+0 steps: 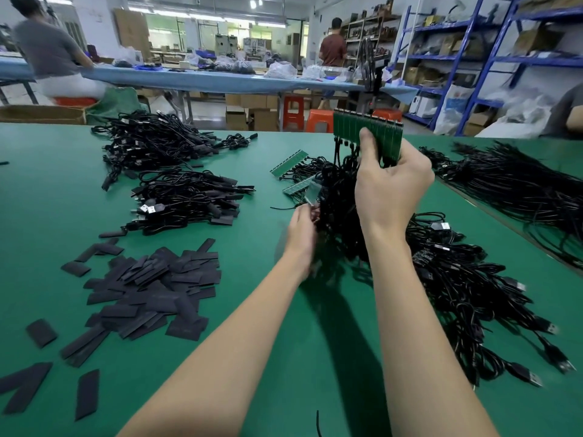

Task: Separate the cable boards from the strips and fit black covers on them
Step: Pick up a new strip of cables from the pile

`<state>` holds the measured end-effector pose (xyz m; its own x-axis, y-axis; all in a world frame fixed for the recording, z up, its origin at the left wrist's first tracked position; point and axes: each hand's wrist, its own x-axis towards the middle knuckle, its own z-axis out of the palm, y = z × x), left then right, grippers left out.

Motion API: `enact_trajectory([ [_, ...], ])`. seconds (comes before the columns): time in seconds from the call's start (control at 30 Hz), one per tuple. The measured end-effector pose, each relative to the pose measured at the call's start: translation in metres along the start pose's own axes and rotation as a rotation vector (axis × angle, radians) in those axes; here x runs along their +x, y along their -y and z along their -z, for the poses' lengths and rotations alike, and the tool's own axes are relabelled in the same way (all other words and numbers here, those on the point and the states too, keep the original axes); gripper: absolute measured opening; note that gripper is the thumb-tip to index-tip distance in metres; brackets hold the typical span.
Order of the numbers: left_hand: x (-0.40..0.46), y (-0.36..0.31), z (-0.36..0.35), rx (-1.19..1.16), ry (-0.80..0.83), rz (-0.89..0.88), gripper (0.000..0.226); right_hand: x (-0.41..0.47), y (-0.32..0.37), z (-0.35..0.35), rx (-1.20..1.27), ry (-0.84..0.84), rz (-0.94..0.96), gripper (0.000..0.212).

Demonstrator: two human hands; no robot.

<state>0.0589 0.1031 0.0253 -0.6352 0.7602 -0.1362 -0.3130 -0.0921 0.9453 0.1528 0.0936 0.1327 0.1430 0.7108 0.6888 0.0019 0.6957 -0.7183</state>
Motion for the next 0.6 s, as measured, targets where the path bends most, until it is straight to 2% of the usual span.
enact_trajectory([
  [0.07,0.001,0.000,-0.005,-0.059,0.073,0.042,0.031,0.001,0.005,-0.003,0.030,-0.030,0.026,0.029],
  [0.17,0.001,0.001,-0.007,-0.092,0.156,0.154,0.026,0.001,-0.001,-0.002,-0.057,0.020,0.022,0.035],
  [0.23,0.000,0.000,-0.003,0.017,0.067,0.146,0.019,-0.002,-0.008,0.001,-0.124,0.060,0.027,0.037],
  [0.3,-0.001,-0.001,0.002,0.061,-0.109,0.093,0.011,-0.003,-0.011,0.003,-0.122,0.052,0.030,0.034],
  [0.37,-0.001,-0.002,0.006,0.053,-0.172,-0.035,0.024,-0.004,-0.008,0.003,-0.099,0.021,0.033,0.031],
  [0.47,-0.003,-0.009,0.001,0.038,0.020,-0.170,0.024,0.000,0.009,0.002,-0.053,-0.050,0.114,0.024],
  [0.53,-0.005,-0.016,-0.001,0.011,0.142,-0.107,0.026,0.003,0.018,0.001,-0.013,-0.131,0.180,0.018],
  [0.6,-0.006,-0.022,-0.002,-0.010,0.197,-0.002,0.028,0.005,0.022,0.002,0.013,-0.179,0.206,0.016],
])
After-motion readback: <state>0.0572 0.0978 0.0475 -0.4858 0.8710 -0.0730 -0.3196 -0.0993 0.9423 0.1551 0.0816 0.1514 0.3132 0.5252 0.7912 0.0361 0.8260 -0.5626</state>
